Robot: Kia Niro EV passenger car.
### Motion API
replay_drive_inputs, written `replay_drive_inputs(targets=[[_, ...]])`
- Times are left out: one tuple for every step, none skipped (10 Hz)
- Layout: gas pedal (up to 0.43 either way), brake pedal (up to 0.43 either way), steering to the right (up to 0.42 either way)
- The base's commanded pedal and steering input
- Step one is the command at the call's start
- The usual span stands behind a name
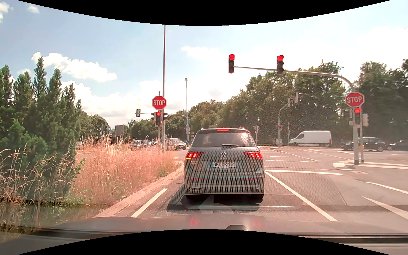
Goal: Follow the waypoints while adhering to traffic rules and regulations
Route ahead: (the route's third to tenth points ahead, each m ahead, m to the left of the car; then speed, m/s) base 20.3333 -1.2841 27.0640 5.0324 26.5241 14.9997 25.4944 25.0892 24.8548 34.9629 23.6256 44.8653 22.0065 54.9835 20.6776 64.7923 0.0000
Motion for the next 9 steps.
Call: replay_drive_inputs(targets=[[0.000, 0.238, 0.008], [0.000, 0.238, 0.008], [0.000, 0.238, 0.008], [0.000, 0.238, 0.008], [0.000, 0.238, 0.008], [0.000, 0.238, 0.008], [0.000, 0.238, 0.008], [0.000, 0.238, 0.008], [0.000, 0.238, 0.008]])
